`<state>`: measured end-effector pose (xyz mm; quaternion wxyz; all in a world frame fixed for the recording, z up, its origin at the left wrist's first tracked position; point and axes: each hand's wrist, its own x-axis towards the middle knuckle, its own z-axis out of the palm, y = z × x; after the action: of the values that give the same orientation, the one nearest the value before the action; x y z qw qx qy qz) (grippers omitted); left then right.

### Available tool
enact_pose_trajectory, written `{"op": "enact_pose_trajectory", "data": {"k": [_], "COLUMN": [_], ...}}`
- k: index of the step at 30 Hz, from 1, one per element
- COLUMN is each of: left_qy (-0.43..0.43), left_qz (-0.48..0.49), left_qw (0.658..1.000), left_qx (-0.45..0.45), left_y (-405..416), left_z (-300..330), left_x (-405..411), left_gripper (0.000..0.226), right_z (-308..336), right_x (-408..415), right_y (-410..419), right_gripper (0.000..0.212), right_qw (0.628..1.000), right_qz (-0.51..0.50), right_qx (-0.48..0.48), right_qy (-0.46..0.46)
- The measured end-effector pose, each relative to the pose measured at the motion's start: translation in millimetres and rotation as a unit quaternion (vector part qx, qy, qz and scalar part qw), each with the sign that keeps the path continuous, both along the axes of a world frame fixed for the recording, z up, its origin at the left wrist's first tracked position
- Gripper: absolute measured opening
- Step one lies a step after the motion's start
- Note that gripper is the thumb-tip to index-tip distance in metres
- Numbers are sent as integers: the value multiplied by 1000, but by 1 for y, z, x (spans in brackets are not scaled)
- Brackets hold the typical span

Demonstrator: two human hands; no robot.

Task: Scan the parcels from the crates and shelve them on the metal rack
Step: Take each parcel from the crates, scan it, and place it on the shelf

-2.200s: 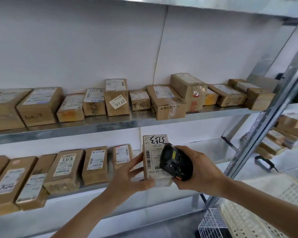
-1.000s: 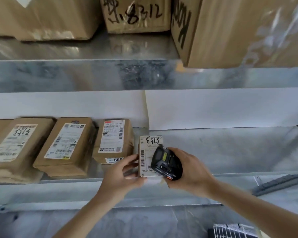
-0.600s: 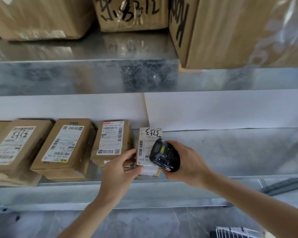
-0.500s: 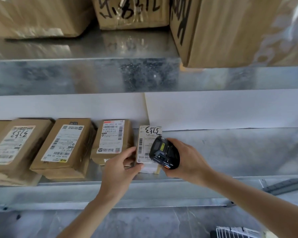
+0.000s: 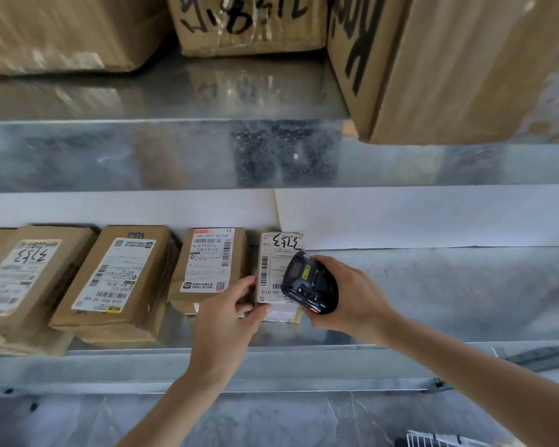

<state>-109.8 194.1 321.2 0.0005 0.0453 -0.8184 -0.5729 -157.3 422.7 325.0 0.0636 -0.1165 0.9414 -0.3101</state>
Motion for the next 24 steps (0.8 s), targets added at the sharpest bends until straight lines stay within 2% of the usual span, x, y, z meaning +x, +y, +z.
{"op": "enact_pose_trajectory", "data": {"k": [9,16,20,24], "left_qy": [2,49,67,80], "left_qz": [-7,-12,3,17], "left_qw": [1000,996,992,985], "left_qx": [-13,-71,-105,-154], "left_y": [1,-17,-54,-114], "left_z": [17,45,70,99], "left_x": [7,34,56,91], "left_gripper": [55,47,50,32], "right_z": [9,58,98,133], "right_x": [10,42,60,79], "right_y": [6,3,-27,-90], "right_gripper": [78,83,89,97], "right_qw": [1000,995,989,978], "right_qz": [-8,42,90,150], "right_qx": [-3,59,89,118], "right_qy": [16,61,76,89]}}
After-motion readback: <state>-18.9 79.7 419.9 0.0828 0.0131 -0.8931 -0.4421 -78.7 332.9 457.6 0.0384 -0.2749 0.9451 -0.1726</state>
